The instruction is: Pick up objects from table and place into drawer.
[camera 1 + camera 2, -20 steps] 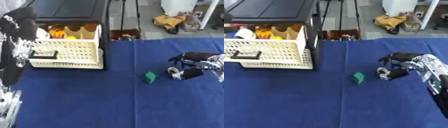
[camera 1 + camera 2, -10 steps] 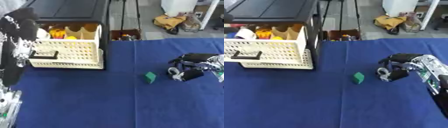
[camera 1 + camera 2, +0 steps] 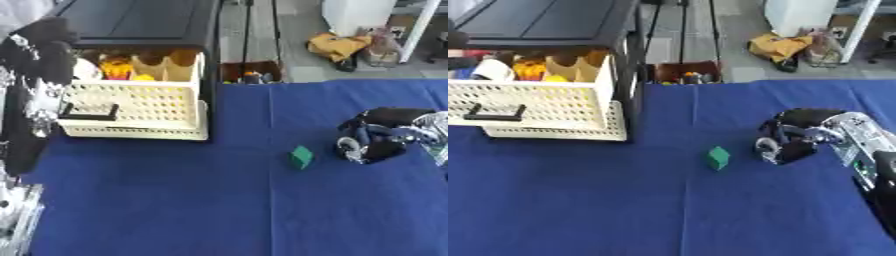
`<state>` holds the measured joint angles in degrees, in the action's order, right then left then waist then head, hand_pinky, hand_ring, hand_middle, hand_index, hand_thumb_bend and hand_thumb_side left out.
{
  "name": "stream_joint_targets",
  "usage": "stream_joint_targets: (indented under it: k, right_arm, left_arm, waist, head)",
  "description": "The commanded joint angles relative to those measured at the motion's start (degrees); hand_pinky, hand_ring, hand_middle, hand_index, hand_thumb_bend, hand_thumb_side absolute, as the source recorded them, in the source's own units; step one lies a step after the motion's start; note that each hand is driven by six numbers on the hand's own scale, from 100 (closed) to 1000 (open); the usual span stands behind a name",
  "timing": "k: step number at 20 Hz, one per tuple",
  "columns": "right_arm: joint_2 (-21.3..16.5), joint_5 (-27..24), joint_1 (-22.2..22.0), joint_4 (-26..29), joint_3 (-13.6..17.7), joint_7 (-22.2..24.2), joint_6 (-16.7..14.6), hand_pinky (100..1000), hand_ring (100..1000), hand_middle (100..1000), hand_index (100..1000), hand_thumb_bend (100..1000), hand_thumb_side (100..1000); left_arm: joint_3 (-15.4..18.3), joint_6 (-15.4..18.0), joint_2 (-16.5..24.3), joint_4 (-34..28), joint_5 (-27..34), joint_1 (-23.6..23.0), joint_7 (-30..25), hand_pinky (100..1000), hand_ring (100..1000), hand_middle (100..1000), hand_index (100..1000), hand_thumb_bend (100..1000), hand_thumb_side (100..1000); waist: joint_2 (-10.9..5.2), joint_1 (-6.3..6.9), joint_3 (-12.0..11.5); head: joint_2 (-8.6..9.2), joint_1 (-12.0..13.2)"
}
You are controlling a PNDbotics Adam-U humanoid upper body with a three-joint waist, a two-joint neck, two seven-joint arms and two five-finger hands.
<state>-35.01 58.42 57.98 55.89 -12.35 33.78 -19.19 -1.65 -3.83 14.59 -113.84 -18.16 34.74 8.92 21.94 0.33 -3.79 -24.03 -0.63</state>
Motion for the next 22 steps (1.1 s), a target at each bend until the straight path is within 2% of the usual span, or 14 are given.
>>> stream_joint_targets:
  k: [1,7,10,16,22]
  right_arm:
    - [-1.25,0.07,0.02,-0.54,0.04,0.93,-0.51,443,555,697,922,282,806]
    - [-1.69,-0.24,-0.54,1.47,-0.55,0.12,-0.52,384,513,638,890,298,726]
    - [-1.94,-0.31,-0.76,2.36,-0.9,-0.19,-0.58,365,502,601,847,304,713]
    - [-1.87,0.29,-1.2,2.0,-1.38,-0.93,-0.7,346,496,575,848,318,696]
    - [-1.65,1.36,-1.14,1.33,-1.38,-3.6,-0.26,277,462,520,809,259,626]
  left_arm:
    - [-0.1,0.01,0.3,-0.75,0.21,0.29,-0.23,748,818,683,812,498,856]
    - [-0.14,-0.13,0.25,-0.75,0.29,0.14,-0.59,750,819,683,812,491,859]
    - [-0.14,-0.14,0.23,-0.75,0.37,0.09,-0.69,750,819,682,811,489,859]
    - [-0.1,-0.16,0.1,-0.75,0.46,0.02,-0.64,749,825,681,809,482,860]
    - [-0.14,-0.17,0.03,-0.75,0.6,-0.11,-0.68,752,828,682,808,472,866]
  waist:
    - [-1.19,0.14,0.21]
    - [-1.18,0.21,0.28]
    - [-1.2,0.18,0.31]
    - [-1.11,0.2,0.26]
    - [-1.04,0.27,0.23]
  head:
    - [0.3,-0.12]
    - [0.17,-0.11]
    - [0.2,-0.1]
    - [0.32,-0.12]
    - [0.31,-0.17]
